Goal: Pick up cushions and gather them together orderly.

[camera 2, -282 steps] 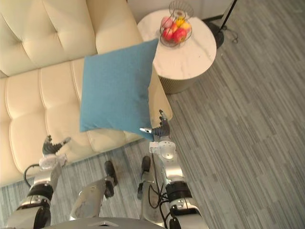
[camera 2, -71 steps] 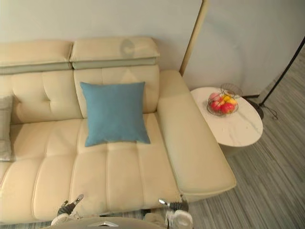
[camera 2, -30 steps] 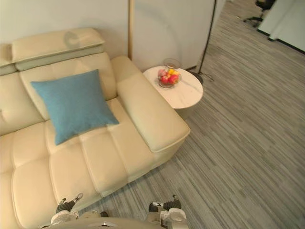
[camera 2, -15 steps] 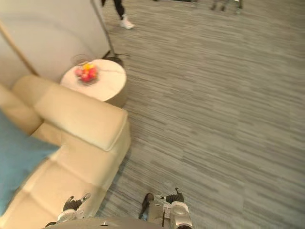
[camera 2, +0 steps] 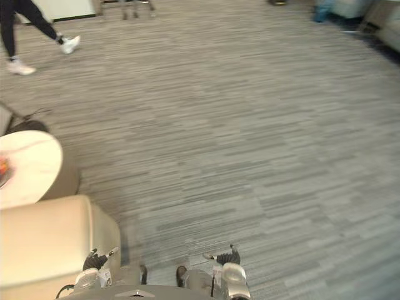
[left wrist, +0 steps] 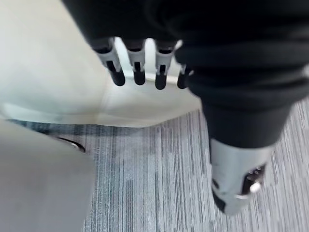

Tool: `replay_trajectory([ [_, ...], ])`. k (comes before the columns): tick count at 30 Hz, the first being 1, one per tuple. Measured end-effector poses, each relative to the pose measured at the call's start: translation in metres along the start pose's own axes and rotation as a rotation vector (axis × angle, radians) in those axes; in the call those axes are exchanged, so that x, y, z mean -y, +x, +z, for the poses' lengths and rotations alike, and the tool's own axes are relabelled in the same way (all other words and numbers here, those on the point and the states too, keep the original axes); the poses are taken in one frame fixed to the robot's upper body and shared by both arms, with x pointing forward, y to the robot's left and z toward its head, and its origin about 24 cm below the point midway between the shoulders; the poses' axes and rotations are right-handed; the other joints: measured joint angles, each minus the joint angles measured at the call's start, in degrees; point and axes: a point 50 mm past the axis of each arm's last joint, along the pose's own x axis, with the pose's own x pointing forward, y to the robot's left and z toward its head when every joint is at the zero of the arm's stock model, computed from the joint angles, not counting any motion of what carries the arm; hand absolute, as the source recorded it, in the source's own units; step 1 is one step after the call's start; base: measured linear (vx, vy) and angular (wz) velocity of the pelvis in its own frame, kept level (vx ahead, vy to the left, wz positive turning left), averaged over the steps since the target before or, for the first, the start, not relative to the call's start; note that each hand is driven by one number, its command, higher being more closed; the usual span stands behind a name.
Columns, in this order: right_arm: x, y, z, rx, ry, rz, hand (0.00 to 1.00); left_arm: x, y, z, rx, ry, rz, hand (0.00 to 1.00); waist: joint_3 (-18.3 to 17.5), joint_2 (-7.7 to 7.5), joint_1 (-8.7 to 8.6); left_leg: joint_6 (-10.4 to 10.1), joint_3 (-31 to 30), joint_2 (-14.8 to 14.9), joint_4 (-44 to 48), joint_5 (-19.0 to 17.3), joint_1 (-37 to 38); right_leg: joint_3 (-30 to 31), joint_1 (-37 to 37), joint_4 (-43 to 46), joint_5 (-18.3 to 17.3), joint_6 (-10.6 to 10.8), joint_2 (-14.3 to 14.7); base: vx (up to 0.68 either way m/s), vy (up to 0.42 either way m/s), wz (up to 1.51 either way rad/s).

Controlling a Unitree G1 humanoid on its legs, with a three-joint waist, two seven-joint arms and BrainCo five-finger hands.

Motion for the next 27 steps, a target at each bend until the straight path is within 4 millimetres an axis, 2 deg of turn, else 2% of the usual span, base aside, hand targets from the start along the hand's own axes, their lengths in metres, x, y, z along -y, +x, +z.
replay_trajectory([
  [1, -0.004, -0.001, -0.001, -0.009, 0.017, 0.008, 0.00, -0.001, 0.001, 0.002, 0.004, 0.007, 0.001, 0.00, 0.1, -0.60, 0.20, 0.2, 3.3, 0.1, -0.4, -0.1, 1.2, -2.7, -0.7, 0.0, 2.0, 1.6, -2.6, 0.17, 0.222, -1.52],
  [2, -0.007, -0.002, -0.001, -0.008, 0.024, 0.015, 0.00, 0.001, 0.002, 0.004, 0.007, 0.011, -0.005, 0.00, 0.3, -0.58, -0.04, 0.4, 5.6, 0.6, -0.3, -0.2, 2.4, -6.8, -1.0, -0.2, 3.1, 2.3, -4.0, 0.13, 0.136, -1.36],
  [3, -0.009, -0.002, -0.001, -0.009, 0.027, 0.020, 0.00, 0.002, 0.002, 0.002, -0.001, 0.019, -0.010, 0.00, 0.4, -0.29, -0.11, 0.4, 7.9, 0.9, -0.9, -0.2, 3.8, -11.2, -1.2, -0.7, 3.9, 1.9, -4.9, 0.11, 0.089, -1.46],
  [4, -0.011, 0.000, 0.003, -0.009, 0.041, 0.027, 0.00, 0.005, 0.001, 0.000, -0.009, 0.041, -0.023, 0.00, 0.3, 0.24, -0.07, 0.5, 11.8, 1.3, -3.8, -0.1, 6.9, -20.1, -0.5, -2.1, 3.5, 1.3, -7.1, 0.11, 0.022, -1.22],
  [5, -0.013, 0.001, 0.006, -0.005, 0.045, 0.031, 0.00, 0.006, 0.001, -0.001, -0.008, 0.056, -0.030, 0.00, 0.3, 0.31, -0.15, 0.5, 13.4, 1.1, -4.9, -0.1, 7.9, -25.7, -0.2, -2.4, 2.8, 0.4, -9.0, 0.12, 0.013, -1.15],
  [6, -0.015, 0.001, 0.005, -0.013, 0.047, 0.037, 0.00, 0.007, 0.001, 0.000, -0.005, 0.082, -0.041, 0.00, 0.3, 0.17, -0.50, 0.4, 14.7, 0.8, -5.5, -0.2, 8.7, -31.7, 0.1, -3.0, 3.6, -1.5, -11.1, 0.15, -0.013, -0.81],
  [7, -0.014, 0.002, 0.005, -0.021, 0.048, 0.033, 0.00, 0.008, 0.002, 0.001, -0.005, 0.094, -0.046, 0.00, 0.4, 0.29, -1.15, 0.4, 14.6, 1.1, -5.3, -0.2, 8.9, -33.8, 0.3, -3.9, 4.9, -2.4, -10.3, 0.13, -0.032, -0.88],
  [8, -0.009, 0.005, 0.007, -0.013, 0.039, 0.025, 0.00, 0.010, 0.002, -0.001, -0.015, 0.107, -0.056, 0.00, 0.8, 1.68, -1.16, 0.5, 14.5, 1.5, -5.4, -0.2, 9.2, -34.2, 0.9, -5.9, 6.6, -3.1, -8.8, 0.11, -0.050, -0.71],
  [9, -0.007, 0.006, 0.006, -0.015, 0.032, 0.019, 0.00, 0.012, 0.002, -0.002, -0.022, 0.108, -0.062, 0.00, 0.9, 2.24, -1.18, 0.6, 14.6, 1.6, -5.6, 0.0, 9.3, -33.7, 1.5, -7.3, 7.2, -3.4, -8.2, 0.12, -0.036, -0.76],
  [11, 0.007, 0.011, 0.004, -0.036, 0.009, -0.009, 0.00, 0.016, 0.000, -0.007, -0.040, 0.112, -0.078, 0.00, 0.9, 3.90, -0.95, 0.4, 15.7, 1.7, -7.0, 0.8, 10.9, -29.5, 2.9, -13.8, 9.6, -3.4, -4.8, 0.14, 0.010, -1.00],
  [13, 0.013, 0.012, 0.003, -0.046, 0.027, -0.025, 0.00, 0.015, 0.000, -0.009, -0.051, 0.117, -0.076, 0.00, 1.1, 3.99, -1.25, 0.3, 16.2, 2.3, -3.3, 0.8, 10.6, -27.5, 4.4, -15.9, 10.1, -3.3, -3.6, 0.11, 0.034, -0.77],
  [14, 0.016, 0.011, -0.003, -0.059, 0.034, -0.042, 0.00, 0.014, 0.001, -0.007, -0.047, 0.118, -0.074, 0.00, 1.5, 3.81, -1.22, 0.1, 16.1, 4.0, 6.1, 0.9, 8.4, -25.6, 6.5, -17.4, 10.2, -3.2, -2.8, 0.11, 0.018, -0.63],
  [16, 0.020, 0.011, -0.003, -0.056, 0.029, -0.054, 0.00, 0.013, 0.001, -0.007, -0.044, 0.112, -0.073, 0.00, 2.0, 4.33, -1.00, -0.9, 15.8, 6.4, 15.8, 1.8, 5.7, -23.7, 8.3, -18.3, 10.2, -3.3, -1.7, 0.08, 0.016, -0.59],
  [17, 0.021, 0.012, -0.001, -0.051, 0.025, -0.060, 0.00, 0.014, 0.001, -0.003, -0.029, 0.104, -0.075, 0.00, 2.9, 4.59, -0.62, 0.3, 13.3, 7.9, 24.7, 1.5, 2.1, -21.4, 9.8, -18.9, 9.5, -4.1, -0.6, 0.08, 0.093, -0.94],
  [18, 0.022, 0.013, 0.003, -0.040, 0.032, -0.073, 0.00, 0.017, 0.001, -0.001, -0.020, 0.090, -0.080, 0.00, 3.1, 5.47, 0.41, 1.1, 10.4, 7.4, 29.4, -1.9, -0.7, -18.9, 10.4, -19.0, 8.9, -4.6, 0.1, 0.11, 0.146, -1.19],
  [19, 0.020, 0.013, 0.006, -0.037, 0.051, -0.073, 0.00, 0.018, 0.001, 0.003, -0.006, 0.087, -0.084, 0.00, 3.3, 5.66, 0.71, 1.3, 8.3, 6.3, 30.6, -3.9, -3.8, -17.1, 10.9, -19.4, 8.8, -4.7, 0.2, 0.09, 0.138, -1.02],
  [20, 0.019, 0.013, 0.006, -0.038, 0.058, -0.071, 0.00, 0.018, 0.001, 0.003, -0.002, 0.087, -0.084, 0.00, 3.4, 5.60, 0.72, 1.2, 7.7, 5.7, 30.2, -4.6, -5.1, -16.2, 11.4, -19.8, 8.8, -4.8, 0.1, 0.10, 0.119, -0.99],
  [23, 0.016, 0.011, 0.000, -0.057, 0.075, -0.067, 0.00, 0.019, 0.001, 0.011, 0.032, 0.085, -0.086, 0.00, 3.6, 5.43, 1.48, 1.3, 5.8, 3.6, 18.9, -4.9, -10.4, -12.1, 13.6, -20.9, 7.9, -3.5, -0.9, 0.13, 0.145, -0.70],
  [26, 0.019, 0.011, -0.001, -0.064, 0.093, -0.079, 0.00, 0.019, 0.001, 0.013, 0.041, 0.083, -0.088, 0.00, 3.6, 5.37, 1.92, 0.0, 3.7, 1.7, 3.0, -0.7, -11.0, -9.1, 14.3, -21.6, 6.9, -1.8, -2.6, 0.18, 0.203, -0.70],
  [27, 0.018, 0.010, -0.002, -0.065, 0.094, -0.077, 0.00, 0.018, 0.001, 0.013, 0.040, 0.080, -0.084, 0.00, 3.7, 5.31, 2.02, -0.4, 3.6, 1.6, -0.1, 3.0, -10.9, -7.6, 14.5, -22.0, 6.4, -1.0, -3.0, 0.33, 0.271, -0.76],
])
